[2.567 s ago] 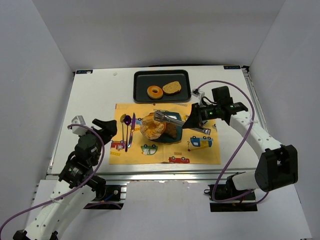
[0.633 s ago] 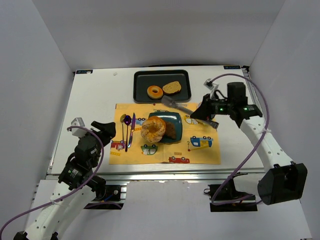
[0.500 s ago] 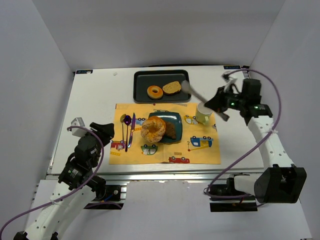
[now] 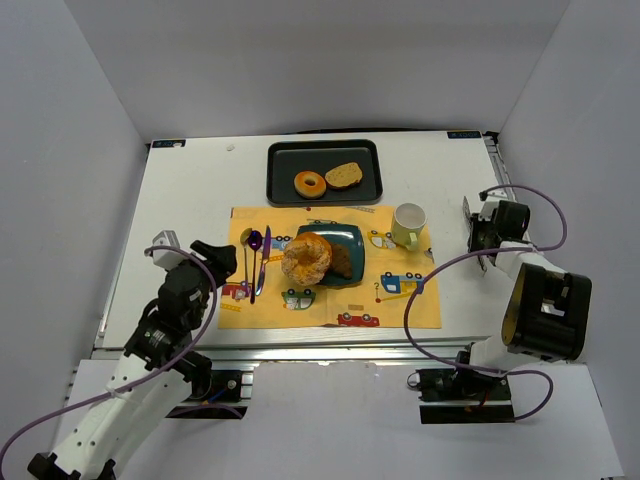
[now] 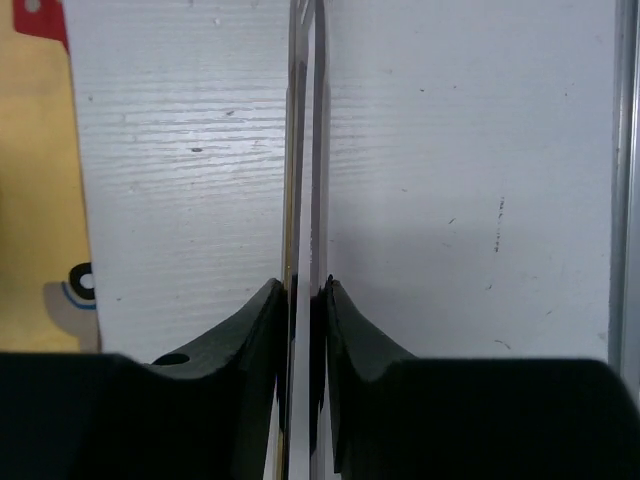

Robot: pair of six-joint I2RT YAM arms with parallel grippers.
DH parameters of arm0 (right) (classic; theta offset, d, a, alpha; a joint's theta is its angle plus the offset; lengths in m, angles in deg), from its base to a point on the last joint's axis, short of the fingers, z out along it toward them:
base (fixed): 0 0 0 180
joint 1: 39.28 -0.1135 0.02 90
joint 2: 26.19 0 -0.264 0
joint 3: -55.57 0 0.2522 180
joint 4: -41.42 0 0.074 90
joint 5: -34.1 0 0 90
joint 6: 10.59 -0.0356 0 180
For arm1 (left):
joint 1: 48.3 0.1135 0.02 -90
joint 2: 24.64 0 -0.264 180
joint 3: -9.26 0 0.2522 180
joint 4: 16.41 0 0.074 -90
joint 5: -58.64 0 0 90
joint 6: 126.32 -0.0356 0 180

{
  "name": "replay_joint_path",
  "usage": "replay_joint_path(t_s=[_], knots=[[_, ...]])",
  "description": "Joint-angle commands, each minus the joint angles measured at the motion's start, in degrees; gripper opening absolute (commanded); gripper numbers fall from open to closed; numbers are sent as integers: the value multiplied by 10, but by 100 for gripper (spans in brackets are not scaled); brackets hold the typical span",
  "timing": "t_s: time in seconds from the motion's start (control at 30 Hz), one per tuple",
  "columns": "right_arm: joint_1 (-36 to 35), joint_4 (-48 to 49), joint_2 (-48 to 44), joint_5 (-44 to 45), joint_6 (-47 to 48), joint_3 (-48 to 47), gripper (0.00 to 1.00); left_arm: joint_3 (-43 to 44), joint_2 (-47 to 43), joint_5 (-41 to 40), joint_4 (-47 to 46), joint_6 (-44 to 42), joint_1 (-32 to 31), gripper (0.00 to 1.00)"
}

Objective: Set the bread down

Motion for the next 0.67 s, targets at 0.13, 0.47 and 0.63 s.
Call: replay_joint_path(t_s=[0.13,0.47,0.63], knots=[[11,-25,65,-1,40,-53,55,21,12,1,-15,-18,3,71],[11,-141,-25,-60,69,-198,89,18,21,6,-30,-17,3,74],[-49,-133,-77,-142,53,-254,89,22,56,24,-52,-25,3,73]])
